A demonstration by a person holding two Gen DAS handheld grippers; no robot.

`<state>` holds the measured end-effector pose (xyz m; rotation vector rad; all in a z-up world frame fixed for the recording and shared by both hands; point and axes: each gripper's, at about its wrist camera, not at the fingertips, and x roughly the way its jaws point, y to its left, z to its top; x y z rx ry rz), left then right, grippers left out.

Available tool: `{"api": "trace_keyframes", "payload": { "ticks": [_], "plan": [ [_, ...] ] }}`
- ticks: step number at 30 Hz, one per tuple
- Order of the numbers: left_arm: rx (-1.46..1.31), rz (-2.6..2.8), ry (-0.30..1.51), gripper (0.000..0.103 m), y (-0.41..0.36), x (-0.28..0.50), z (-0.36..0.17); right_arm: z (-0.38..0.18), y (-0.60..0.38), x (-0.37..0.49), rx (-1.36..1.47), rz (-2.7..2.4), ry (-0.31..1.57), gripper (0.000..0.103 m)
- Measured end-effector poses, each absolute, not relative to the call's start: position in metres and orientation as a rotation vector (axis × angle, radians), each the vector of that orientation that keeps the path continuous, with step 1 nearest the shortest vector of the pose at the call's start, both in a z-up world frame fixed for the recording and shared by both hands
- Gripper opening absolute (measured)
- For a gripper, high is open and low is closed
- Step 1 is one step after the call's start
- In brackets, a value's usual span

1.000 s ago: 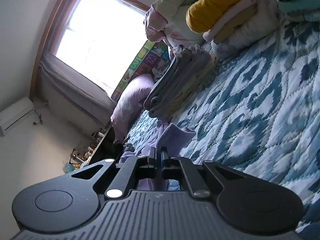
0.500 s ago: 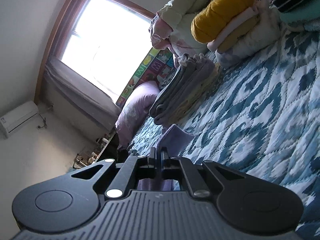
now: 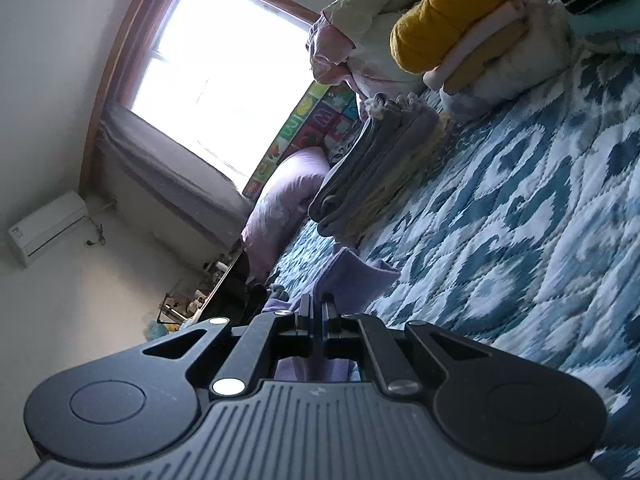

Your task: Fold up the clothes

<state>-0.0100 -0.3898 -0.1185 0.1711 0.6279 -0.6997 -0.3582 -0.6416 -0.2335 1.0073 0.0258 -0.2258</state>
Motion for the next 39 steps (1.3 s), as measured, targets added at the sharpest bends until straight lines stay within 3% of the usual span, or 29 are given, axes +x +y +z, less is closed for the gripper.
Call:
{"api": "trace_keyframes", "payload": {
  "ticks": [9,16,23,27,30,31,33,39],
  "plan": [
    [-0.034,-0.673,0.76,0.019,-0.439,0.1,-0.155,-0.227,-0.644,-0.365,0.995,-0.168,-0.007,0.005],
    [0.253,-0.831,0.71,0.019,-0.496,0.086,-0.18,-0.239,-0.653,-0.364,1.051,-0.17,0.021,0.005],
    [0.279,-0.895,0.673,0.019,-0.487,0.087,-0.159,-0.245,-0.657,-0.363,1.097,-0.179,0.016,0.005],
    [0.21,-0.91,0.655,0.046,-0.485,0.09,-0.141,-0.247,-0.657,-0.364,1.111,-0.182,0.017,0.005],
    [0.312,-0.838,0.638,0.046,-0.511,0.09,-0.143,-0.247,-0.657,-0.362,1.114,-0.188,0.022,0.005],
    [0.349,-0.808,0.64,0.045,-0.52,0.091,-0.147,-0.247,-0.657,-0.362,1.114,-0.19,0.021,0.005],
    [0.384,-0.792,0.653,0.007,-0.529,0.093,-0.156,-0.246,-0.657,-0.363,1.108,-0.187,0.014,0.005],
    [0.369,-0.827,0.627,0.006,-0.537,0.079,-0.151,-0.231,-0.653,-0.374,1.05,-0.141,-0.072,0.005]
  ]
}}
